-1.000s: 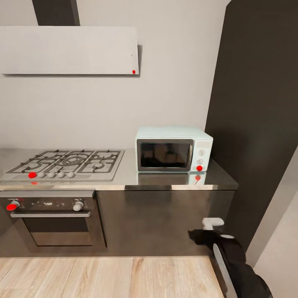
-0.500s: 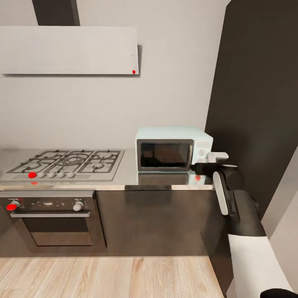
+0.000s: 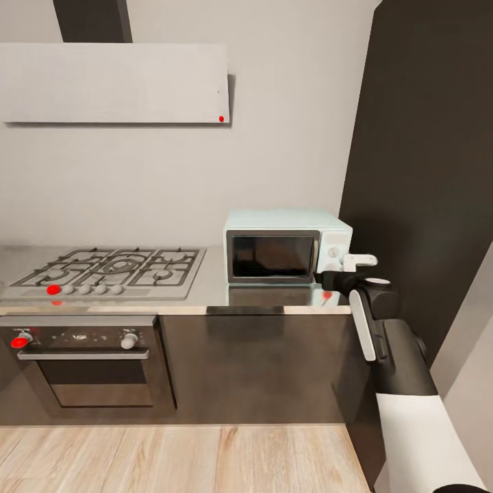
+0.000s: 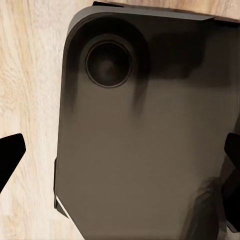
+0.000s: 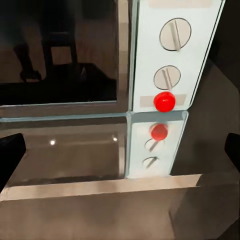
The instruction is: In the kitchen, take the popcorn bag from the countertop, put it into the microwave, and heat it until the popcorn is cooked so the cooked popcorn ends up inside the bag.
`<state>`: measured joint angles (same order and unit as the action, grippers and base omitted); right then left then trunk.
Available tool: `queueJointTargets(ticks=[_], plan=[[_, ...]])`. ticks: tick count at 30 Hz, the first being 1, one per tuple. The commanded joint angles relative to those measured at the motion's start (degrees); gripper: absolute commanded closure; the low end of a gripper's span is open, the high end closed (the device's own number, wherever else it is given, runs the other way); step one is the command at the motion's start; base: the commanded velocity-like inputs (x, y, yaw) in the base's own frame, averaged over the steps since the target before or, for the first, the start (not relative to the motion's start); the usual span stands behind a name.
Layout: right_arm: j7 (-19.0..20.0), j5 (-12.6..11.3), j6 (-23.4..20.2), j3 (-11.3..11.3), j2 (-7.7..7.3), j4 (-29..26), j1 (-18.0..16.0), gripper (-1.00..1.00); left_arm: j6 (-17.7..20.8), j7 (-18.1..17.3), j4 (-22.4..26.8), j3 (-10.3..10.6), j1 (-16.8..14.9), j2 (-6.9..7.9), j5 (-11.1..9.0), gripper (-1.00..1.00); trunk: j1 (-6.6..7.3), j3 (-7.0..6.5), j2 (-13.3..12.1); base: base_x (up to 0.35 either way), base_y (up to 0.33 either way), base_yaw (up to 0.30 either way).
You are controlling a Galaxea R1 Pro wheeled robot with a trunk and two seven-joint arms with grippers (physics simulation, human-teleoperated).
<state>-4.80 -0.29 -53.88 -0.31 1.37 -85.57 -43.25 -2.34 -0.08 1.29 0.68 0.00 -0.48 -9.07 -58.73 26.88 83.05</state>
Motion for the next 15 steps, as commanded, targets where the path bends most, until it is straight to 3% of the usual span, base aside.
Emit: queueJointTargets(ticks=[1, 4, 7, 15], plan=[[1.0, 0.0, 0.4, 0.0, -0.03, 0.0, 0.1, -1.0, -0.1, 0.0, 0.0, 0.1, 0.0, -0.01, -0.5, -1.0, 0.0, 0.05, 0.0, 0.0, 0.0, 0.0], [7.3, 0.0, 1.8, -0.1, -0.24, 0.0, 0.2, -1.0, -0.1, 0.0, 0.0, 0.1, 0.0, 0.01, -0.5, -1.0, 0.0, 0.05, 0.0, 0.0, 0.0, 0.0], [9.3, 0.4, 2.1, -0.1, -0.42, 0.0, 0.3, -1.0, -0.1, 0.0, 0.0, 0.1, 0.0, -0.03, -0.5, -1.0, 0.0, 0.05, 0.0, 0.0, 0.0, 0.0], [7.5, 0.6, 2.1, -0.1, -0.24, 0.0, 0.3, -1.0, 0.2, 0.0, 0.0, 0.1, 0.0, -0.02, -0.5, -1.0, 0.0, 0.05, 0.0, 0.041, 0.0, 0.0]])
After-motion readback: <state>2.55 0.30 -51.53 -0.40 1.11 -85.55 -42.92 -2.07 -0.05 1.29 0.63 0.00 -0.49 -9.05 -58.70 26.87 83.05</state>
